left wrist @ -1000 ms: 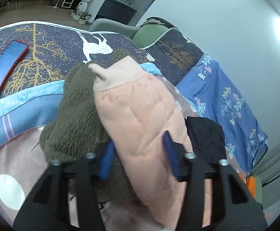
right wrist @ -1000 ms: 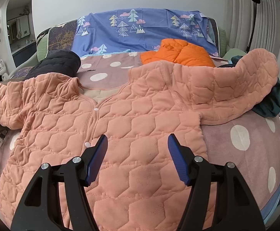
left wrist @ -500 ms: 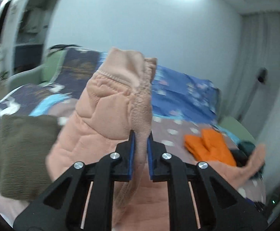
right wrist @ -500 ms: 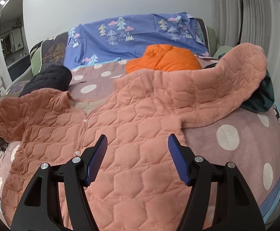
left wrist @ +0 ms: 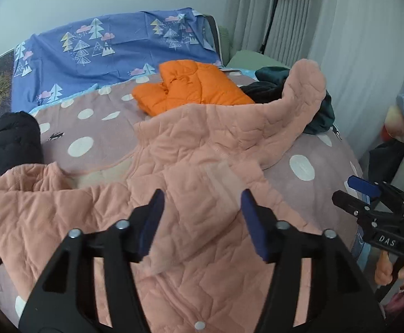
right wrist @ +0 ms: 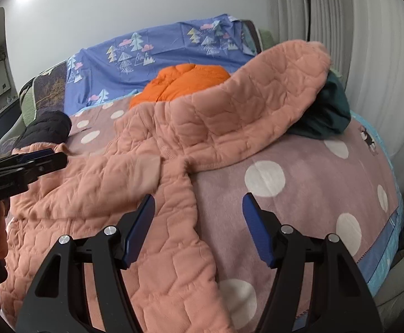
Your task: Fold large clothes
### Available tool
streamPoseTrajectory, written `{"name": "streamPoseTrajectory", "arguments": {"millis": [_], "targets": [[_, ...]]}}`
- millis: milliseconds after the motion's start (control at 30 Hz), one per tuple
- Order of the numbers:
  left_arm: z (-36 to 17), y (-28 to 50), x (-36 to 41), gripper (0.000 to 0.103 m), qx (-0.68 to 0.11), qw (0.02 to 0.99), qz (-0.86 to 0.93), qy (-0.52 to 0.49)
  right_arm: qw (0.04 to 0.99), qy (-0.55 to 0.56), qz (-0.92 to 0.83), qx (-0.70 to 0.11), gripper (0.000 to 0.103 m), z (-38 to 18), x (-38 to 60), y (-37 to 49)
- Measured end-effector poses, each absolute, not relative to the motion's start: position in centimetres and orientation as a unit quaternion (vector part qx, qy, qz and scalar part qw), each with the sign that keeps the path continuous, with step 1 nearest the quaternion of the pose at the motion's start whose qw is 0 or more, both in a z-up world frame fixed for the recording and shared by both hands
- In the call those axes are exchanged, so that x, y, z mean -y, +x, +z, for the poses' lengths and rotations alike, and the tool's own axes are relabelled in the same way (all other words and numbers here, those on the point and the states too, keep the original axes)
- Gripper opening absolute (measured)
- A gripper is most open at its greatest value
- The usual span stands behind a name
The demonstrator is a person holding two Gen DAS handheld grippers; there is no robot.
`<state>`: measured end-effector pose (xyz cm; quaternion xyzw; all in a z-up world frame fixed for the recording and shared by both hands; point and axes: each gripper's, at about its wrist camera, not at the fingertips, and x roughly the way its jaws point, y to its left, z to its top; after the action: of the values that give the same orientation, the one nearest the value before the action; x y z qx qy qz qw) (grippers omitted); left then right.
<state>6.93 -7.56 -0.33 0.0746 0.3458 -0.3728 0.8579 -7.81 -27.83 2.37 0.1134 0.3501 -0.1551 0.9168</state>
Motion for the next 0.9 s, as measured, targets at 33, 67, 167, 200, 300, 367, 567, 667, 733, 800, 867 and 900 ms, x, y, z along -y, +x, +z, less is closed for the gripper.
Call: {"name": "streamPoseTrajectory", "arguments": {"millis": [33, 67, 167, 200, 300, 367, 567, 667, 733, 800, 867, 900], "targets": [[0.0, 6.8, 6.2, 0.064, -0.344, 0.864, -0.362, 0.069, 0.917, 0.117, -0.14, -0.356, 0.067, 2.2, 27.9, -7.7], [0.5, 6.9, 6.1, 0.066, -0.341, 0.869, -0.352, 0.067, 0.916, 0.122, -0.123, -0.361, 0.067, 2.1, 27.9, -7.4], [1.1, 6.5, 2.4, 0.069, -0.327, 0.892, -0.302, 0.074, 0.913, 0.134, -0.072, -0.377, 0.073, 1.5, 27.5, -5.7], [0.7, 6.7, 1.1, 0.069, -0.327, 0.897, -0.286, 0.074, 0.911, 0.139, -0.053, -0.384, 0.077, 1.3, 27.4, -4.8], [-0.4, 8.0, -2.8, 0.069, -0.346, 0.907, -0.234, 0.055, 0.899, 0.152, -0.007, -0.411, 0.077, 0.4, 27.1, -1.6], [-1.2, 8.9, -5.8, 0.066, -0.359, 0.912, -0.194, 0.037, 0.884, 0.169, 0.004, -0.435, 0.077, -0.6, 27.2, 1.2], [-3.2, 12.6, -13.3, 0.055, -0.387, 0.915, -0.115, -0.031, 0.854, 0.172, 0.007, -0.491, 0.077, -3.2, 26.3, 7.6], [-3.9, 14.5, -14.4, 0.076, -0.395, 0.911, -0.113, -0.041, 0.847, 0.163, 0.001, -0.506, 0.077, -4.6, 25.7, 10.0], [-4.7, 16.2, -14.4, 0.081, -0.406, 0.905, -0.118, -0.049, 0.845, 0.162, -0.007, -0.51, 0.07, -5.2, 25.3, 10.9], [-5.8, 18.3, -14.0, 0.081, -0.424, 0.895, -0.126, -0.057, 0.85, 0.15, -0.013, -0.504, 0.035, -5.0, 24.8, 11.4], [-6.6, 19.5, -13.1, 0.071, -0.428, 0.893, -0.126, -0.056, 0.855, 0.136, -0.008, -0.5, 0.008, -4.4, 24.2, 11.9], [-6.7, 19.8, -12.8, 0.039, -0.427, 0.893, -0.132, -0.055, 0.861, 0.135, -0.011, -0.491, 0.008, -3.7, 24.0, 11.9]]}}
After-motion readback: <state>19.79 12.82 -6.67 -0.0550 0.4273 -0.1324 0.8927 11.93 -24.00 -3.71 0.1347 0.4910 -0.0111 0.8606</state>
